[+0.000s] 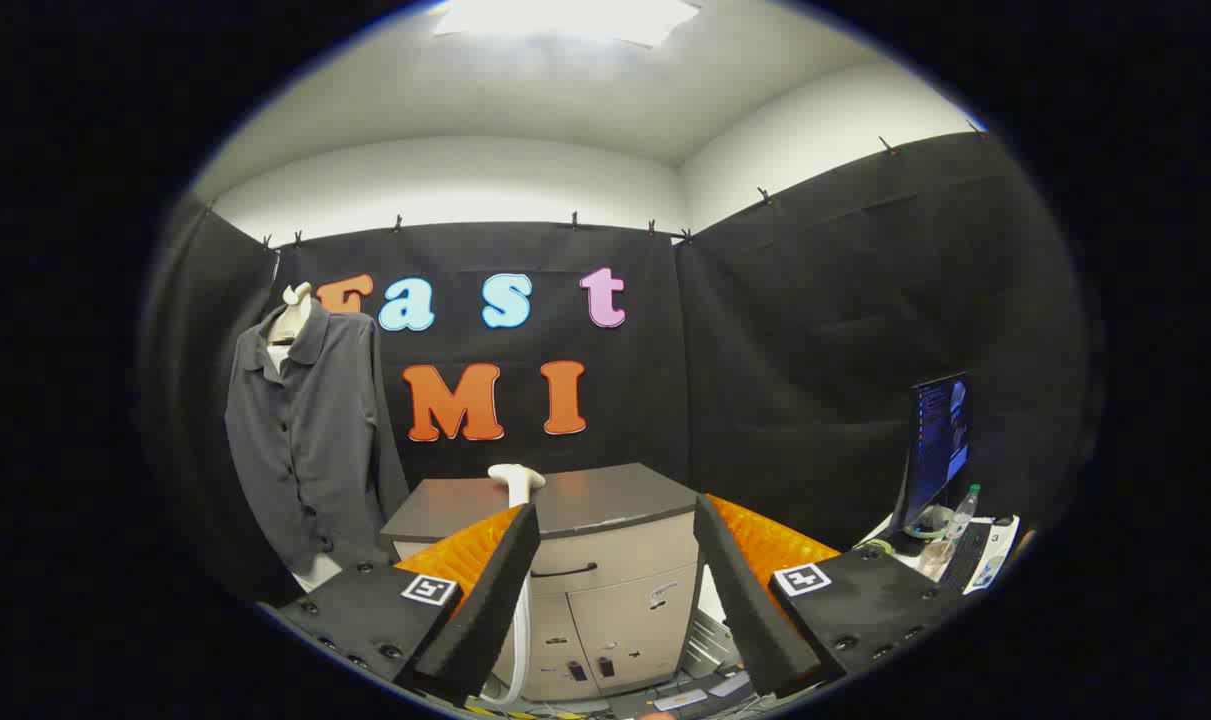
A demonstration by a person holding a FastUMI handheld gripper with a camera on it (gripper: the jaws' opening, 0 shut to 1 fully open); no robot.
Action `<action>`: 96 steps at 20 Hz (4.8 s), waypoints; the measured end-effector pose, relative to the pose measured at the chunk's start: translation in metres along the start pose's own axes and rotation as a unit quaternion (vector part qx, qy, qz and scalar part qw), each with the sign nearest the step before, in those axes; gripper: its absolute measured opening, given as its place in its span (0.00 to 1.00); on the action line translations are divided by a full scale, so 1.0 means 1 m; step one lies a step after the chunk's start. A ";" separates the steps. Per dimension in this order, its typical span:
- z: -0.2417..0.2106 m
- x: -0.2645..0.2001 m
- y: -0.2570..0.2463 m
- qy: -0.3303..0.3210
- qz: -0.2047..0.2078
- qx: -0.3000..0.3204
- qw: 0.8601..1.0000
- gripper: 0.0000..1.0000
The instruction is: Iron the clothes twice with a garment steamer, once on the left side and once on the right side.
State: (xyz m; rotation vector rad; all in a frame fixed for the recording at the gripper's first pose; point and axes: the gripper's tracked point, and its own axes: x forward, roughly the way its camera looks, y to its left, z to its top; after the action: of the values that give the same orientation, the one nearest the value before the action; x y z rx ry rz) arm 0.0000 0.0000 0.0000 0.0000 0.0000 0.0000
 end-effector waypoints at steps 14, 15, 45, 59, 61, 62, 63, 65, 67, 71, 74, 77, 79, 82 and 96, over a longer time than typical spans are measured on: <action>0.015 -0.020 -0.017 -0.007 -0.013 -0.005 1.000 0.99; 0.017 -0.020 -0.013 -0.007 -0.008 -0.006 1.000 0.99; -0.020 0.244 0.116 0.170 0.146 0.008 0.975 1.00; -0.099 0.416 0.175 0.329 0.196 0.025 0.924 0.99; -0.118 0.424 0.177 0.352 0.197 0.023 0.915 0.99; -0.127 0.427 0.177 0.365 0.196 0.023 0.910 0.99; -0.137 0.430 0.177 0.377 0.196 0.023 0.905 0.99; -0.150 0.438 0.177 0.395 0.192 0.021 0.898 0.99; -0.160 0.440 0.174 0.412 0.189 0.023 0.891 0.99; -0.177 0.449 0.175 0.440 0.183 0.010 0.879 0.99; -0.188 0.448 0.169 0.465 0.177 -0.003 0.868 0.99; -0.194 0.446 0.170 0.483 0.179 -0.006 0.857 0.90; -0.198 0.446 0.174 0.493 0.180 -0.007 0.851 0.81; -0.207 0.441 0.176 0.515 0.176 -0.018 0.839 0.68; -0.183 0.434 0.183 0.474 0.179 -0.003 0.862 0.46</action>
State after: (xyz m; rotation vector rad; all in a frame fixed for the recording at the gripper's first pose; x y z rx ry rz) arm 0.4340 0.1831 -0.1832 -0.0066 0.9952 0.3755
